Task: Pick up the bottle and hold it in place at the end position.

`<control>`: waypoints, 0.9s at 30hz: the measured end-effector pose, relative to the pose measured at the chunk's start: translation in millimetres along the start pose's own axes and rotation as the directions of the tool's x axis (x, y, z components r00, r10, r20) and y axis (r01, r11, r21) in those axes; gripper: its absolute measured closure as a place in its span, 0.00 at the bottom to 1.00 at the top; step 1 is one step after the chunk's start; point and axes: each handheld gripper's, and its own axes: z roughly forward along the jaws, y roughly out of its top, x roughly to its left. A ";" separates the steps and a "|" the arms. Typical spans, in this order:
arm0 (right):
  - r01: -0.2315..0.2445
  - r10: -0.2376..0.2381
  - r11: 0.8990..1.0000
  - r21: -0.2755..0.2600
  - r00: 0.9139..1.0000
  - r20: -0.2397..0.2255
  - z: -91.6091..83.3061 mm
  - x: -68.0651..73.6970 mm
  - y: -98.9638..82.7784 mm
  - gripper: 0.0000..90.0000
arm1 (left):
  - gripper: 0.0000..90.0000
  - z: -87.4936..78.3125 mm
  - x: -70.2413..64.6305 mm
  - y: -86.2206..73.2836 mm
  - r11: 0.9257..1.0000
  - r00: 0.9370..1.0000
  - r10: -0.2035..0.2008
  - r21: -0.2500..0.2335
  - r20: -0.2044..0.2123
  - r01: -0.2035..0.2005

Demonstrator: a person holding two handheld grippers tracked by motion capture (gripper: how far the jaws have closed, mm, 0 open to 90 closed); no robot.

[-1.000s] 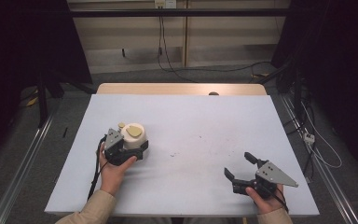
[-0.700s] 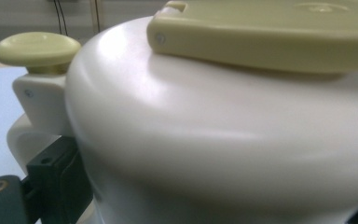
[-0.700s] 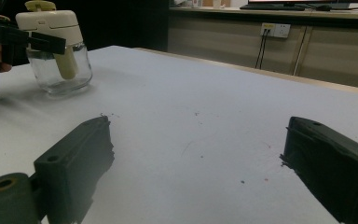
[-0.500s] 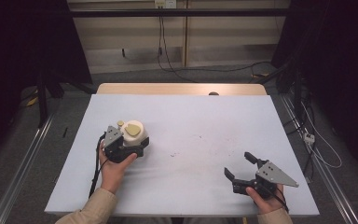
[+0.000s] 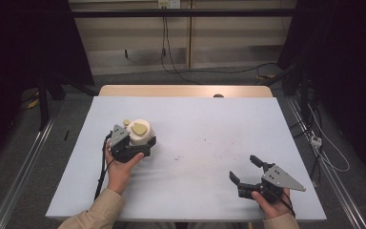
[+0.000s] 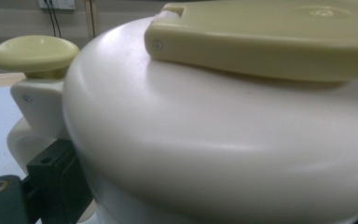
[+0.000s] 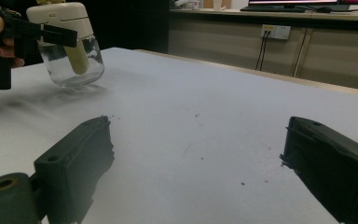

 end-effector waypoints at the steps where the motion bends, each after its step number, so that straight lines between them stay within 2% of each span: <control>1: 0.000 0.000 1.000 -0.001 1.000 0.000 0.1 0.1 0.0 0.08 | 0.06 0.8 0.3 0.5 1.000 1.000 0.001 0.000 0.002 -0.001; 10: 0.000 0.000 1.000 -0.001 1.000 0.001 0.1 -0.3 0.0 0.08 | 0.06 8.2 -1.0 3.1 1.000 1.000 -0.004 0.000 0.002 0.004; 18: 0.001 -0.001 1.000 -0.001 1.000 0.000 0.2 0.0 0.1 0.08 | 0.06 15.0 -5.9 7.0 1.000 1.000 0.017 0.002 0.015 -0.017; 27: 0.005 -0.005 1.000 -0.002 1.000 -0.001 0.6 0.1 0.2 0.08 | 0.06 22.9 -8.4 6.8 1.000 1.000 0.017 0.015 0.022 -0.017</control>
